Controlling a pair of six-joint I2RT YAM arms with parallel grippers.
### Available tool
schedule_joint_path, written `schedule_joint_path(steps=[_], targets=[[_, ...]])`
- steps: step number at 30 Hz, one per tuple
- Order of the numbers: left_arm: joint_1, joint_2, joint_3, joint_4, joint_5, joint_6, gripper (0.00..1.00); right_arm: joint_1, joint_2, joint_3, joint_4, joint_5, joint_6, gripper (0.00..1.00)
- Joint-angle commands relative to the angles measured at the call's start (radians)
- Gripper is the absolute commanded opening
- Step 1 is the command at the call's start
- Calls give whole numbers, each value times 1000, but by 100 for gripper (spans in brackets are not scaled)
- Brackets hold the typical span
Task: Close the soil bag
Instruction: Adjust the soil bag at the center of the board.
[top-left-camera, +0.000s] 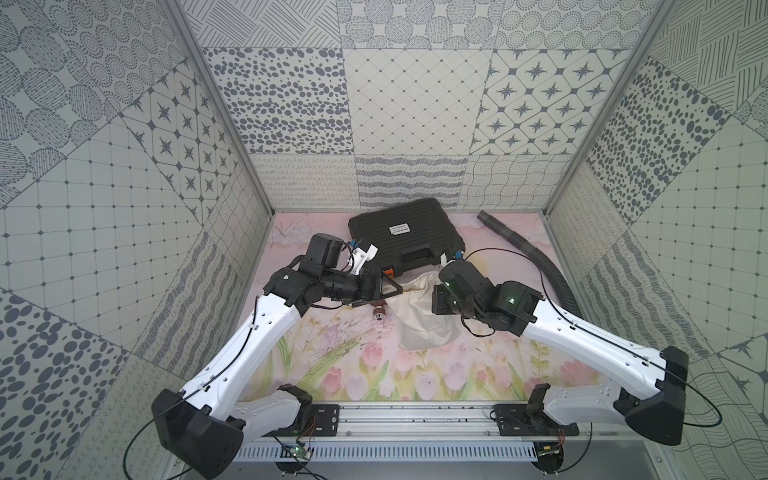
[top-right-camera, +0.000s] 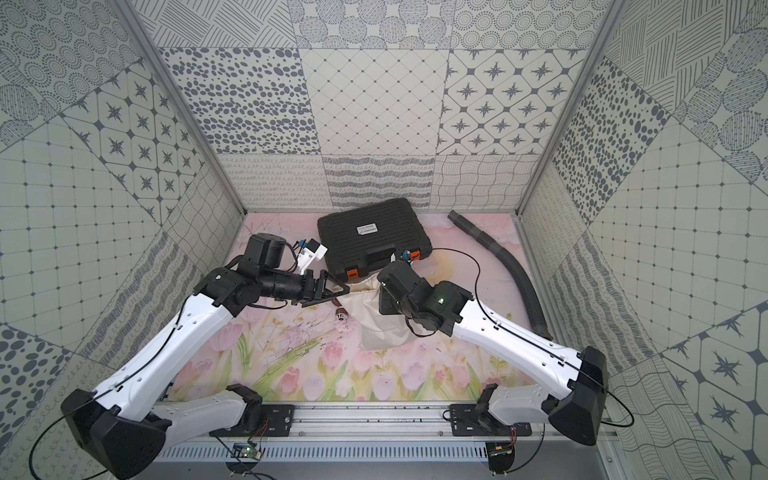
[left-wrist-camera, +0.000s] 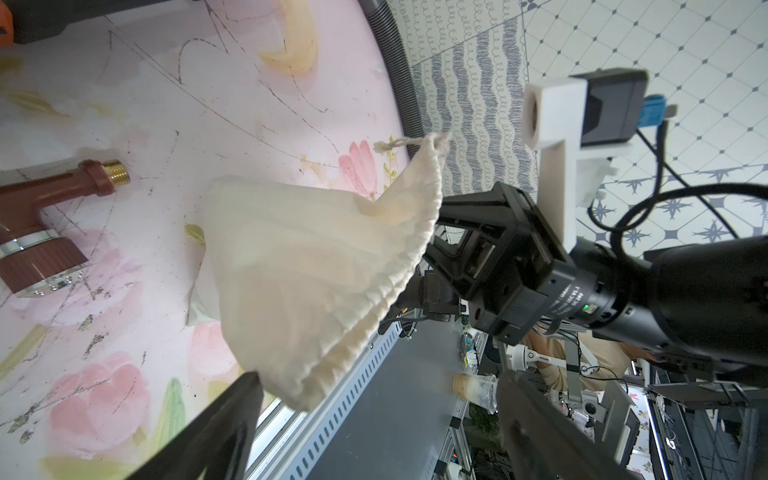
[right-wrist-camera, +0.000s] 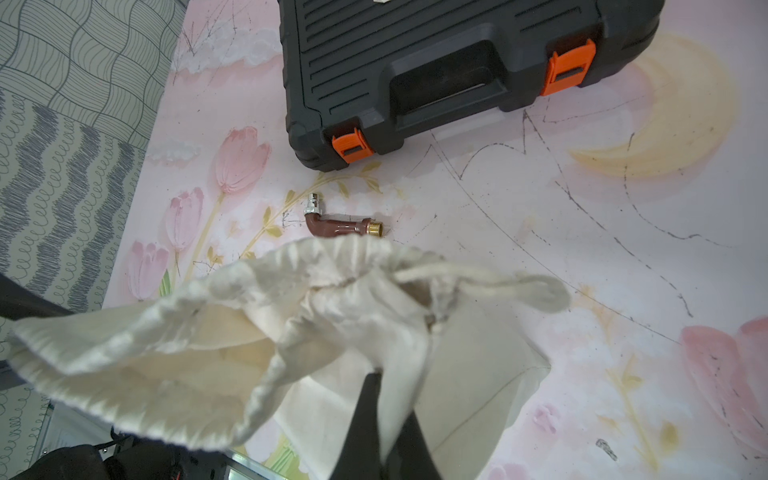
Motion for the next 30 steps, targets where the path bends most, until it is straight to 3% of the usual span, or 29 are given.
schedule_joint_path(steps=[1,12,19,27,30], targets=[[-16,23,10,-58,-54,73,91,5,-21,-14,45,-1,-7,0],[-16,100,81,-123,-217,102,82,4,-12,-18,46,-4,-5,0],[-16,143,99,-126,-237,105,74,4,-6,-16,45,-3,-10,0],[-16,162,131,-113,-246,97,57,4,-15,-32,44,-5,-15,0],[-16,169,136,-106,-230,95,46,4,-19,-38,46,-11,-19,0]])
